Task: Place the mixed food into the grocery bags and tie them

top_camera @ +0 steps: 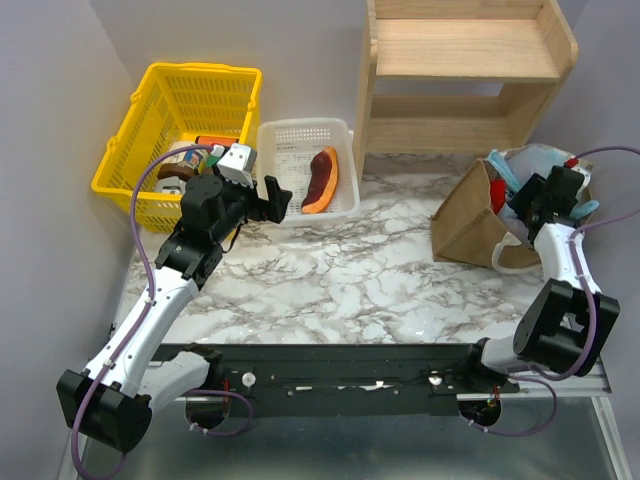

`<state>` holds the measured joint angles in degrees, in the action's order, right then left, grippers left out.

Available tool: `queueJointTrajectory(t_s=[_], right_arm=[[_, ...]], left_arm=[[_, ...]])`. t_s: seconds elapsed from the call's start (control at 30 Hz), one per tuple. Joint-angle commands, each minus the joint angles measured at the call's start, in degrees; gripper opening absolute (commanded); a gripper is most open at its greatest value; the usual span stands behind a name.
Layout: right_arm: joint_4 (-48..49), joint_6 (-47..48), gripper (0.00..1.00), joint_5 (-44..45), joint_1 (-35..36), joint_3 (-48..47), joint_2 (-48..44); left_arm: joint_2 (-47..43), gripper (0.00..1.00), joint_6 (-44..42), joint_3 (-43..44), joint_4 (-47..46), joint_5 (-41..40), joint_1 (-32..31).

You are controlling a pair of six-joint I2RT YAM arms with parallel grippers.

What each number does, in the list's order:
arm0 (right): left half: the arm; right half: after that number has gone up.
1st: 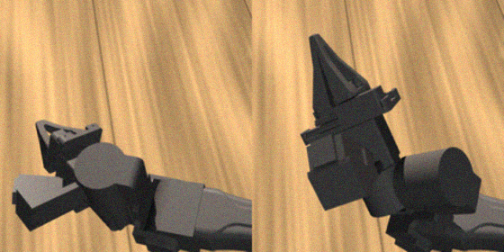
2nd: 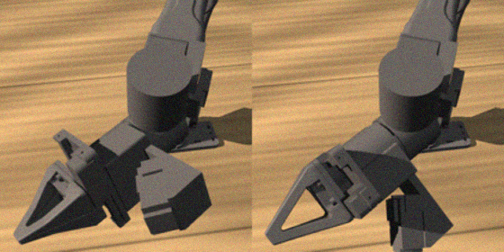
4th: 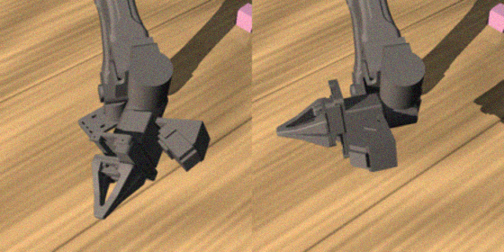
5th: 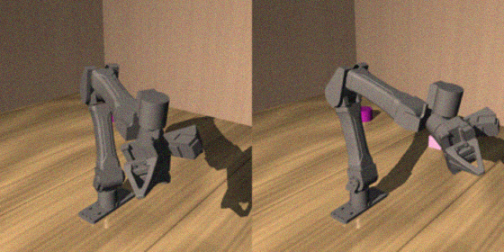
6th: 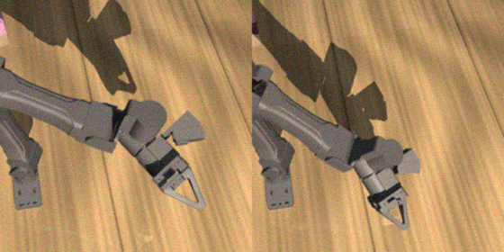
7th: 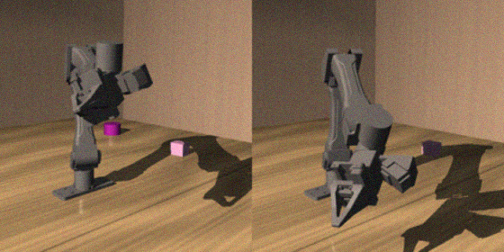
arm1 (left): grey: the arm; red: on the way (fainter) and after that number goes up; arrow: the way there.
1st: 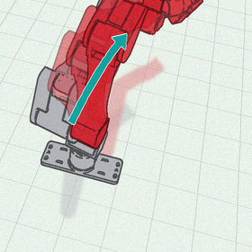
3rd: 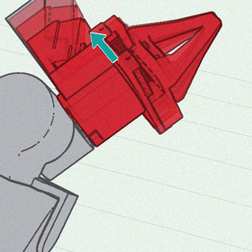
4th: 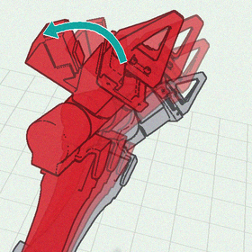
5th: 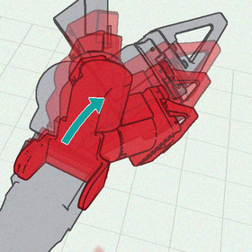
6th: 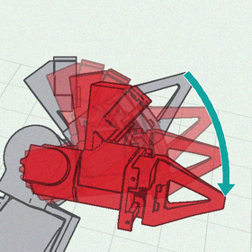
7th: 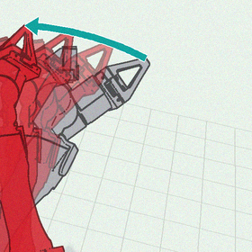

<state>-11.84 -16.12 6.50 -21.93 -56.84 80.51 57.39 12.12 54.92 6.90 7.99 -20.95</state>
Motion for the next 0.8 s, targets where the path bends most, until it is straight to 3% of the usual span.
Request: queueJointTrajectory(t_s=[0.0, 0.17, 0.3, 0.53, 0.77], right_arm=[[-7.0, 1.6, 0.76, -6.2, 0.5, 0.0, -5.5], [-7.0, 3.5, 0.89, -8.4, 1.9, -2.0, -12.6], [-6.7, 5.7, 0.95, -9.7, 4.3, -4.0, -17.8], [-3.5, 9.6, 0.99, -11.9, 9.2, -3.5, -27.0], [5.2, 12.5, 1.0, -26.3, 9.2, 2.2, -35.6]], left_arm=[[-0.3, 0.99, 0.1, -0.3, -0.8, 0.3, 0.3], [0.5, 0.99, 0.4, 0.3, 0.6, -3.1, 1.4], [1.2, 0.99, 2.6, 0.5, 0.8, -2.8, 6.1], [-3.3, 0.99, 3.4, -0.3, -0.4, -6.9, 14.3], [-7.9, 0.99, 1.2, -1.4, -2.8, -13.8, 15.9]])
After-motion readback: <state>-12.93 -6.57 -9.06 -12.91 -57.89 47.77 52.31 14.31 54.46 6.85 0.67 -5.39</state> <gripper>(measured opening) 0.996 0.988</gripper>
